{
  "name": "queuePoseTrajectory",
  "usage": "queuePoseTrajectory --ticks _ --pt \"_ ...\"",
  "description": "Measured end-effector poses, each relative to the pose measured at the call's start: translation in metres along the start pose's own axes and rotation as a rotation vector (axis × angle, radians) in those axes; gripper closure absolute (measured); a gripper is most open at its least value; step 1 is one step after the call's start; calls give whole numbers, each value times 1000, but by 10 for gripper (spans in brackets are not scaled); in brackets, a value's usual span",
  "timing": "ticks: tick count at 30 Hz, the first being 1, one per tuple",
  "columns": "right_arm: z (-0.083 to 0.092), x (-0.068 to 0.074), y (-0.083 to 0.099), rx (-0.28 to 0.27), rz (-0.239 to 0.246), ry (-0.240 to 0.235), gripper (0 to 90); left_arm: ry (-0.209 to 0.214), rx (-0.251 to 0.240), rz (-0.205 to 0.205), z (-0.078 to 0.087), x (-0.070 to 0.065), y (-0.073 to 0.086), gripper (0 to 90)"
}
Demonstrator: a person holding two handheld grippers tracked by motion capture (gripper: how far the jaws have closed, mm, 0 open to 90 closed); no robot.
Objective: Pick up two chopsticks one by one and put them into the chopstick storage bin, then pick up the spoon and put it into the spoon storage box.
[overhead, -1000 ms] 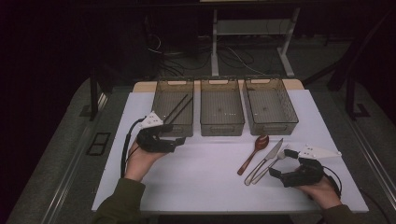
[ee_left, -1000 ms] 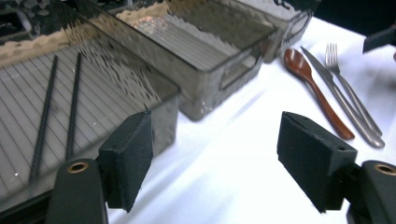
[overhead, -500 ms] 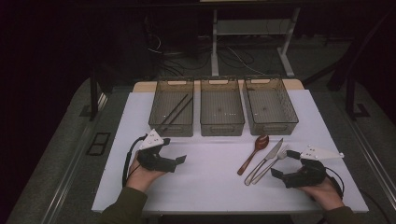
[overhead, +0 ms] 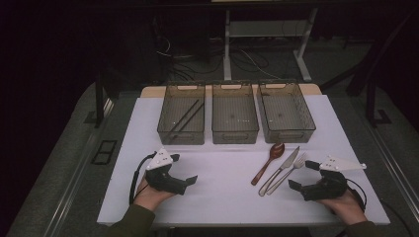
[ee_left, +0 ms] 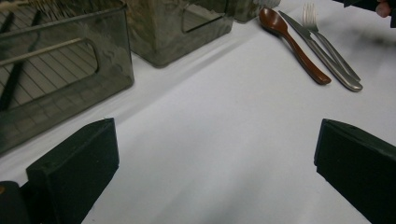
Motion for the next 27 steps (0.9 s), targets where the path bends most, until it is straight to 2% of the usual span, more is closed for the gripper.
queuePoseTrajectory --ticks 2,3,5,7,9,13,15,20,27 --pt "0 1 0 8 2 -8 1 2 0 -1 0 -2 1 0" --pt "0 3 1 13 -5 -21 40 0 4 -6 0 -2 1 0" --pt "-1 6 0 21 3 -37 57 -7 0 -9 1 -3 1 0" --pt "-2 10 -3 25 11 -61 150 -7 4 -12 1 -3 2 0" --pt "-4 14 -5 34 15 -80 170 -9 7 -15 1 -3 3 0" --pt "-7 18 -7 49 10 -110 277 -13 8 -13 2 -1 4 0" --pt "-8 20 -9 54 17 -111 331 -15 -2 0 2 -1 4 0" --pt "-15 24 -12 76 32 -115 465 -2 1 -13 0 -4 4 0" --pt "-28 28 -15 97 63 -126 668 -12 -5 -8 -2 -3 1 0"
Point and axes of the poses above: each handheld gripper's, and its own axes: z roughly backward along the jaws, y roughly out of its underside, x roughly to its left, the point moved 10 cm from there along -z, roughly forward along the jaws, and after that the axes turned 2 degrees about y, right-handed, at the moved point
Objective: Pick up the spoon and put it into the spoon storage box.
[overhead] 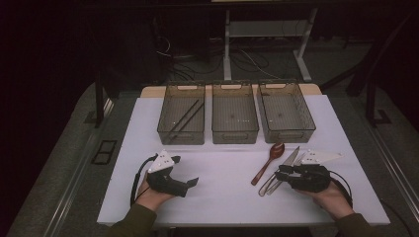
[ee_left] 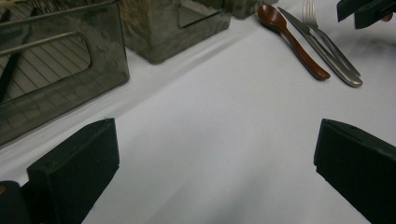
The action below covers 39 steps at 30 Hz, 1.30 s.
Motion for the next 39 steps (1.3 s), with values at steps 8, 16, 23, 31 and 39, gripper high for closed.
queuePoseTrajectory --ticks 8,16,23,31,39 --pt "-18 0 -3 45 11 -2 826 -6 7 -10 0 0 2 0" --pt "-38 4 -5 90 34 -17 885 -2 14 -13 0 -1 4 0" --pt "-45 10 0 120 45 -38 886 5 25 -18 -2 -3 5 0" --pt "-53 15 4 145 58 -35 887 13 41 -30 -4 -6 8 0" --pt "-58 16 1 147 53 -34 887 13 40 -26 -4 -5 7 0"
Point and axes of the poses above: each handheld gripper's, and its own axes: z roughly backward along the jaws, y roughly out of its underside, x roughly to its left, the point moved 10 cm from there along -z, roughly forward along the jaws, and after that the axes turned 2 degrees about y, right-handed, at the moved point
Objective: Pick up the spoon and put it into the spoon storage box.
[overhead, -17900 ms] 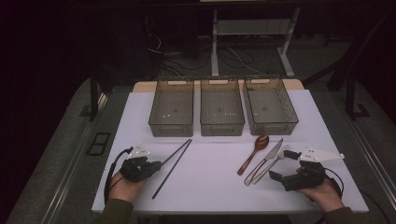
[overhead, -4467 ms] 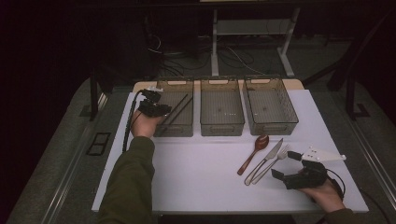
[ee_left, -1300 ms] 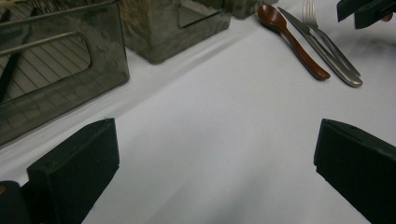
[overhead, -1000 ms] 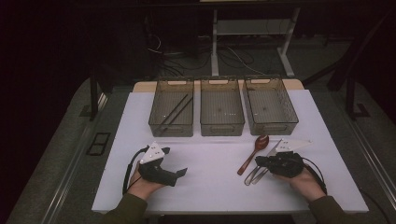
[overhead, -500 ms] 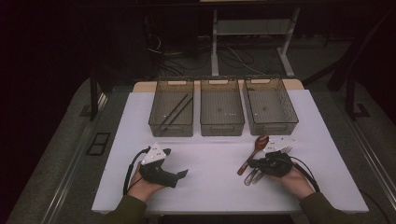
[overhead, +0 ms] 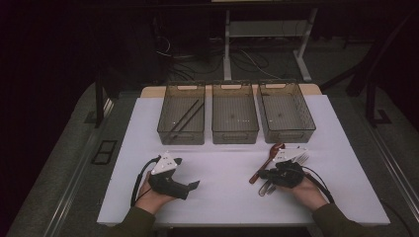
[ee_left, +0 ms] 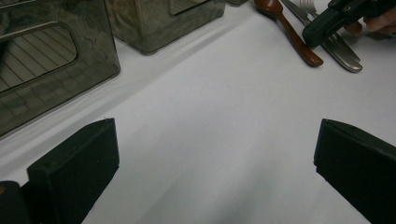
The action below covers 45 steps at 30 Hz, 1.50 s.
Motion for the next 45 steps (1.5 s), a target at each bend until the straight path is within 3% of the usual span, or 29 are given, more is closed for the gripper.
queuePoseTrajectory --ticks 36,45 --pt "-49 -16 -48 -17 -32 52 886 6 5 -7 -1 0 0 0" --pt "-52 -19 -51 -2 -31 68 885 5 5 -8 0 0 0 0"
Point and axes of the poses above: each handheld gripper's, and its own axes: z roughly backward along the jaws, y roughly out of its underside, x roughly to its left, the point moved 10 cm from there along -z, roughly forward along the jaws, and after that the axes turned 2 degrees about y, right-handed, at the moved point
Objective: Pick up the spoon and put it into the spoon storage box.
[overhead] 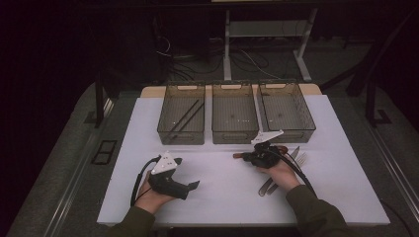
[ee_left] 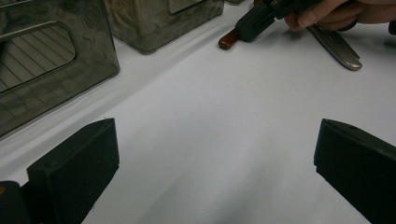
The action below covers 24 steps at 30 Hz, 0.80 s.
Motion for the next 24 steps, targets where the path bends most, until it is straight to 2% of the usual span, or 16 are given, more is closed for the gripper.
queuePoseTrajectory --ticks 3,8,12,16,19,24 --pt "6 -2 0 -10 -7 1 863 0 0 -2 0 0 0 0" --pt "24 -7 -3 -35 -18 -14 736 1 -1 -2 1 0 0 0" --pt "42 -17 -3 -51 -38 -8 642 2 -1 0 1 0 0 0" --pt "60 -37 4 -52 -64 22 576 4 1 -4 0 0 0 0" --pt "71 -56 10 -60 -104 52 552 3 1 -1 1 0 1 0" --pt "81 -85 20 -58 -154 112 507 3 3 -1 1 0 1 0"
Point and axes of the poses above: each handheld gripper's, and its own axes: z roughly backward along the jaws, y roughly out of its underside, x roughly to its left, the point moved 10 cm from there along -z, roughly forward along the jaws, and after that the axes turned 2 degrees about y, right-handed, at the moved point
